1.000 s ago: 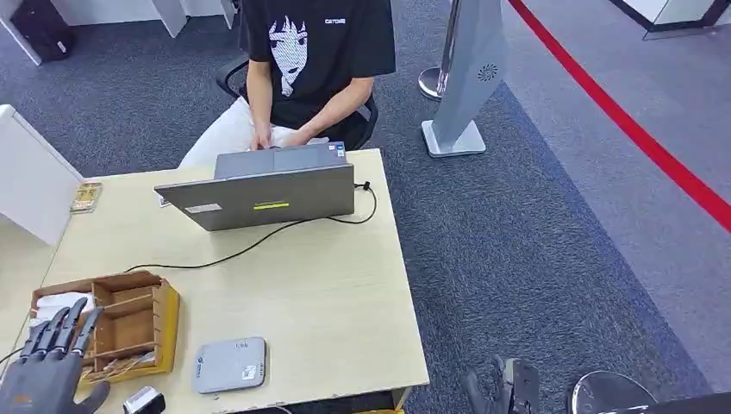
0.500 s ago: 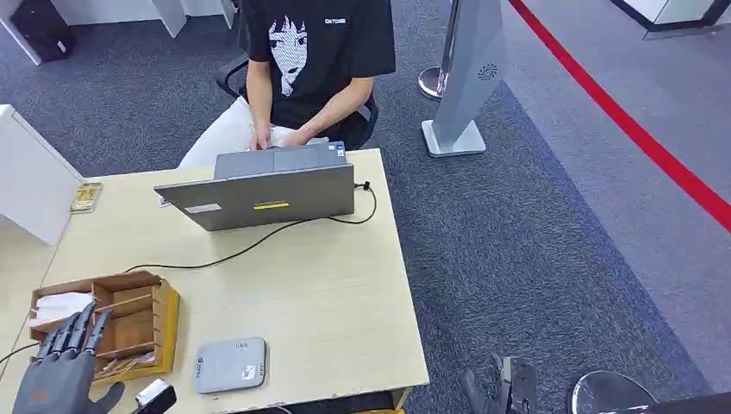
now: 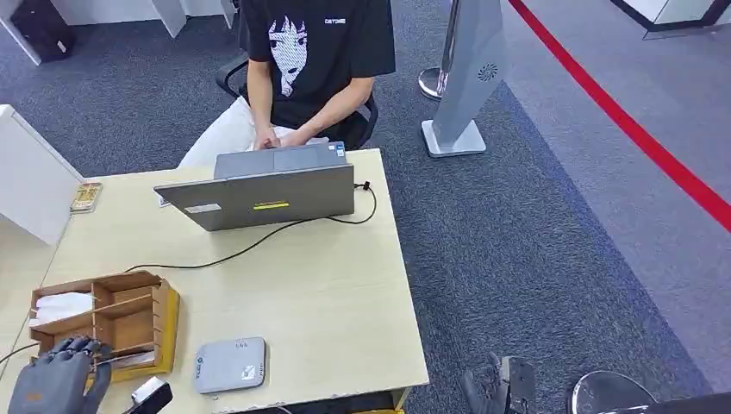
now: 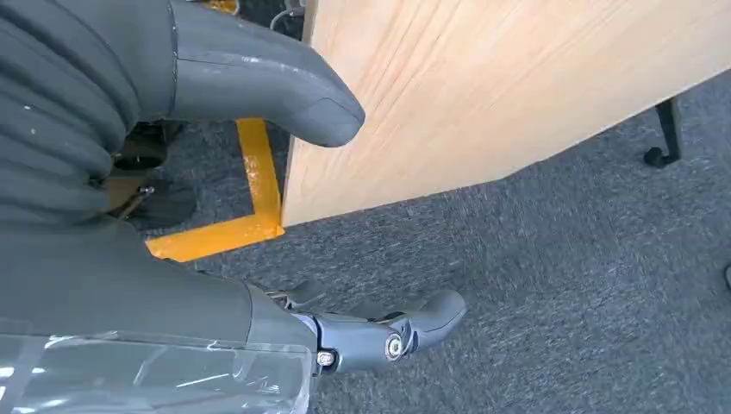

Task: Pass the card to the sensor for recognition and then transmit it.

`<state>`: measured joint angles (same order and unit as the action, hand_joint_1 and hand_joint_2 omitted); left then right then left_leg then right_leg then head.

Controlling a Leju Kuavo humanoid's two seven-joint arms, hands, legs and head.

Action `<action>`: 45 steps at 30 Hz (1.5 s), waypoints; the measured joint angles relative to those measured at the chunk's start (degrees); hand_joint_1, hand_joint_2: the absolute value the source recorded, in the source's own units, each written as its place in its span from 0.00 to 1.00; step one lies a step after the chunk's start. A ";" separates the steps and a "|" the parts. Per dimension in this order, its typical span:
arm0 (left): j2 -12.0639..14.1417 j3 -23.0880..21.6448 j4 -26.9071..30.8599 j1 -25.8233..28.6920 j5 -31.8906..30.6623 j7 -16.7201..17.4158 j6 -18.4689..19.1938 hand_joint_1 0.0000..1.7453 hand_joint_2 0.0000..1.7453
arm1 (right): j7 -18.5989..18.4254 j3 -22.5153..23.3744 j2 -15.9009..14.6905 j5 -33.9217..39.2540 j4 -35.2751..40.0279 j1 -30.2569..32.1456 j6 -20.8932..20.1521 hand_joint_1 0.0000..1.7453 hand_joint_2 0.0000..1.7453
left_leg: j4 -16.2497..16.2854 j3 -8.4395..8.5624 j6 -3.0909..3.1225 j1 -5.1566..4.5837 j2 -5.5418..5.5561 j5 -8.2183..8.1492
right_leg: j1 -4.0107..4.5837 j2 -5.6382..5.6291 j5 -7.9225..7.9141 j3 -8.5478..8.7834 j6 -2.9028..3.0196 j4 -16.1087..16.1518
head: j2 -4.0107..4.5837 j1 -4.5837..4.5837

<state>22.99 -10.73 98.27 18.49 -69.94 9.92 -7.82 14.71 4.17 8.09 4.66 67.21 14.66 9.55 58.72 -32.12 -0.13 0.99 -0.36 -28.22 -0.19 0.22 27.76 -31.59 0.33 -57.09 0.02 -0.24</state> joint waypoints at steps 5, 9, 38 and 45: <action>-0.15 0.31 0.00 0.44 0.00 0.11 0.98 1.00 1.00 | 1.55 -0.46 -0.15 -1.70 -0.04 -0.10 1.48 0.00 1.00 | 0.00 -0.01 0.00 0.00 0.00 0.00 | 0.00 0.00 0.00 0.00 0.00 0.00 | 0.00 0.00; -0.20 0.37 -0.02 0.84 0.00 0.15 1.03 1.00 1.00 | 1.90 -0.83 -0.17 -2.23 -0.26 -0.37 2.05 0.00 1.00 | 0.00 -0.01 0.00 0.00 0.00 0.00 | 0.00 0.00 0.00 0.00 0.00 0.00 | 0.00 0.00; 12.29 6.58 7.54 -32.63 2.66 2.56 18.14 1.00 1.00 | 3.11 -4.98 -1.42 -1.81 -5.05 -3.15 0.68 0.00 1.00 | 0.02 -0.04 -0.21 0.14 0.10 0.31 | 0.14 0.12 -0.20 -0.13 0.23 -0.12 | 0.00 0.00; 13.53 5.88 4.15 -34.70 0.48 3.24 17.97 1.00 1.00 | 3.80 -7.17 -2.18 -1.00 -7.15 -4.06 1.07 0.00 1.00 | 0.02 -0.14 -0.21 0.13 0.11 0.31 | 0.14 0.11 -0.19 -0.20 0.24 -0.11 | 0.00 0.02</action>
<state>36.52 -4.85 102.42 -16.21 -69.46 13.16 10.14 18.51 -2.99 5.90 3.65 60.06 10.60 10.62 58.74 -32.25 -0.34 1.12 -0.25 -27.91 -0.05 0.33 27.56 -31.79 0.56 -57.21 0.02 -0.22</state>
